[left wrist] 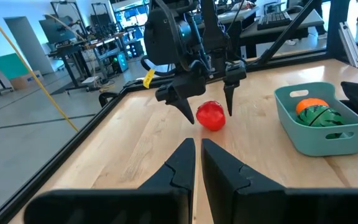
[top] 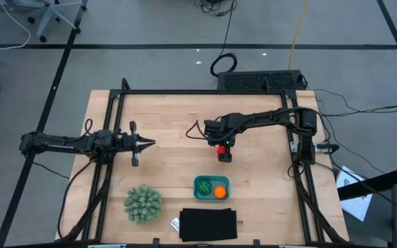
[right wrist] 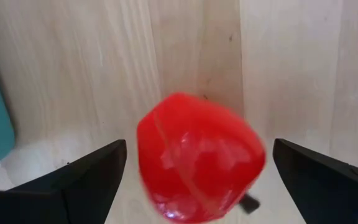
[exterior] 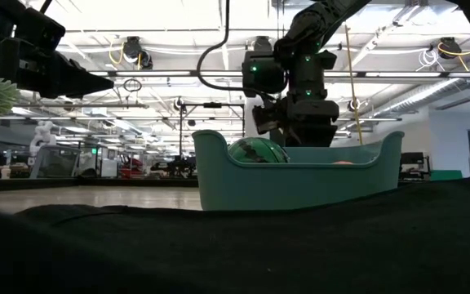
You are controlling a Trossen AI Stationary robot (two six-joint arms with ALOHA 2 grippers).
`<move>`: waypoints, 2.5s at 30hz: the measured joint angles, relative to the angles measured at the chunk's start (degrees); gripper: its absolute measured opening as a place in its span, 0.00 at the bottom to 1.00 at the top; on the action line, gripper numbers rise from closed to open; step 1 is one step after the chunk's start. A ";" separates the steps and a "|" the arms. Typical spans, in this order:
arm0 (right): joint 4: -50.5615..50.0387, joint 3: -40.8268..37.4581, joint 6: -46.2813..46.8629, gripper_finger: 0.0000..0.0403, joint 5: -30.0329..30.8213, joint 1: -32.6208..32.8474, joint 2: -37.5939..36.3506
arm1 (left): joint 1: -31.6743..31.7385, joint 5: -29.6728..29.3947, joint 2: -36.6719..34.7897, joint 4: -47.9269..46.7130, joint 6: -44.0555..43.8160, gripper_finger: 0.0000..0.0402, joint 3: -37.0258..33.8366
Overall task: Pick and placing Produce into tupperware
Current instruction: Put the red apple into the blue bin
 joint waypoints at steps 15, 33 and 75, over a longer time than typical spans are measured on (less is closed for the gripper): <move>0.56 0.00 -3.18 0.93 0.13 0.07 0.00 | 0.01 0.00 0.01 -0.07 0.00 0.08 0.00; 0.68 0.00 -3.03 0.65 0.13 0.07 0.00 | 0.02 0.00 0.00 -0.04 -0.12 0.08 0.00; 6.81 0.02 2.55 0.66 0.24 0.00 -22.18 | 0.01 0.00 0.00 0.83 -0.21 0.08 0.00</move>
